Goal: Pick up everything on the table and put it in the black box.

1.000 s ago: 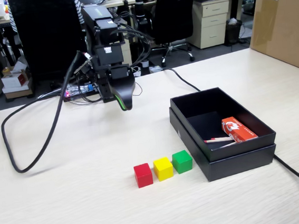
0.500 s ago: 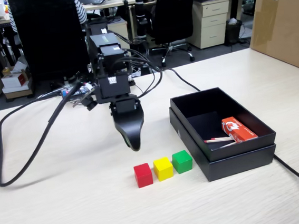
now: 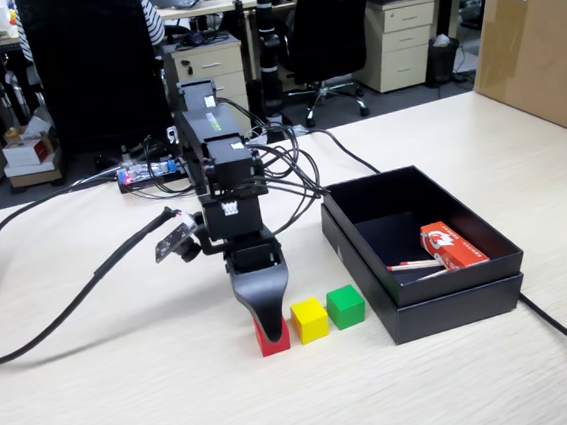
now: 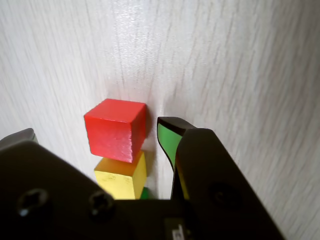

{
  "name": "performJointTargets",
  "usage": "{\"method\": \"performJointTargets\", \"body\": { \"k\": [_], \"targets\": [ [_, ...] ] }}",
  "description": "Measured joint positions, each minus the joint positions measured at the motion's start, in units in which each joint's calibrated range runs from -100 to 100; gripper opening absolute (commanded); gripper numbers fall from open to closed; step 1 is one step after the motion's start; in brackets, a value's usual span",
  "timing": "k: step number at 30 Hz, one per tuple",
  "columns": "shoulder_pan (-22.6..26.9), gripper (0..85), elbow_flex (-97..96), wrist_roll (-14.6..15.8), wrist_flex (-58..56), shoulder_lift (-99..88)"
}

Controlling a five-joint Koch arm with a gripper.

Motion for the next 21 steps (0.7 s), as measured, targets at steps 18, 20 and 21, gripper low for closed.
{"method": "performJointTargets", "body": {
  "k": [18, 20, 21],
  "targets": [
    [0.4, 0.9, 7.4, 0.3, -3.9, 6.9],
    [0.3, 0.9, 7.3, 0.2, -5.1, 6.1],
    [0.2, 0.9, 6.8, 0.4, -6.4, 4.5]
  ]
}}
